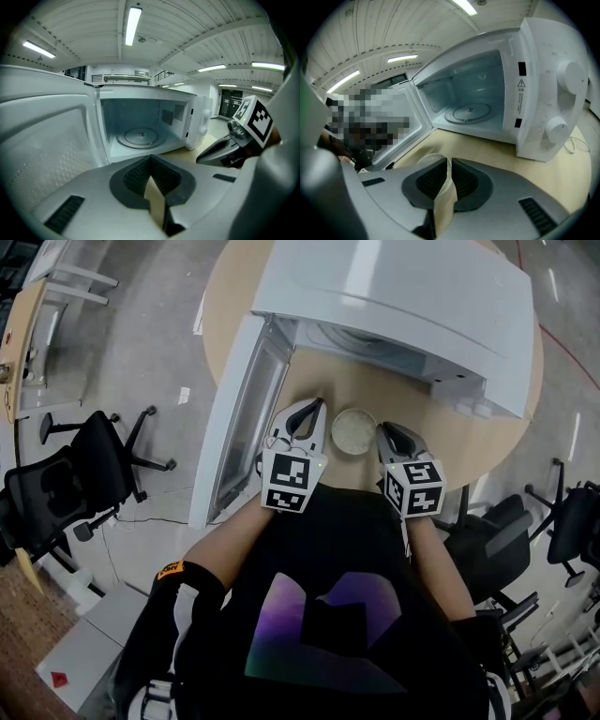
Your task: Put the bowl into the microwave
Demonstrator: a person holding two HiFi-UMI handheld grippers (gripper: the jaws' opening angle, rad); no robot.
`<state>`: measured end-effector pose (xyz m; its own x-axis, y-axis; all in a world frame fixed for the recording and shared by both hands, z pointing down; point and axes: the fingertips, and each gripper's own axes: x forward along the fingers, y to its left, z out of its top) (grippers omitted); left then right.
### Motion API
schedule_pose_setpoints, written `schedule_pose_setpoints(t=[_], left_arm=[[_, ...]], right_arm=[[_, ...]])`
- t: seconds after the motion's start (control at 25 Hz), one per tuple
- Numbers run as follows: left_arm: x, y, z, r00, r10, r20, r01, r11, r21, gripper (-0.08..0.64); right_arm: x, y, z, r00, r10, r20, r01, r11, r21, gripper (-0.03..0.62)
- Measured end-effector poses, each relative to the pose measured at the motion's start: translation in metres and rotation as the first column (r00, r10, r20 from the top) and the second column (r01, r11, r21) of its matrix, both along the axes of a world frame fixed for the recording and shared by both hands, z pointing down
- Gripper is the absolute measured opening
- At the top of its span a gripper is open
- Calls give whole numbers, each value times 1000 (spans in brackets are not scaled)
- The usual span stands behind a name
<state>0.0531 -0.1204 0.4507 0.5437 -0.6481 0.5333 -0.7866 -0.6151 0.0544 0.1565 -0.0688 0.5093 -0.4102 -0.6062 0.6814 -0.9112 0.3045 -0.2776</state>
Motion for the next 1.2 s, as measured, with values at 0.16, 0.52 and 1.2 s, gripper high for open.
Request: schedule_pose_setpoints(t=[0.16, 0.52, 1.2], left_arm=[[2, -1, 12, 1000, 7, 18, -6, 1000, -15, 44], [-5, 2, 32, 999, -1, 54, 5, 998, -64, 44], [-3, -6, 45, 998, -19, 63, 25, 996, -88, 44]], right_arm=[[1, -1, 11, 1000, 4, 22, -3, 999, -36, 18], [-3, -5, 22, 996, 18, 90, -10, 996, -91, 20], [-8, 1, 43, 980, 35, 197, 8, 977, -212, 64]])
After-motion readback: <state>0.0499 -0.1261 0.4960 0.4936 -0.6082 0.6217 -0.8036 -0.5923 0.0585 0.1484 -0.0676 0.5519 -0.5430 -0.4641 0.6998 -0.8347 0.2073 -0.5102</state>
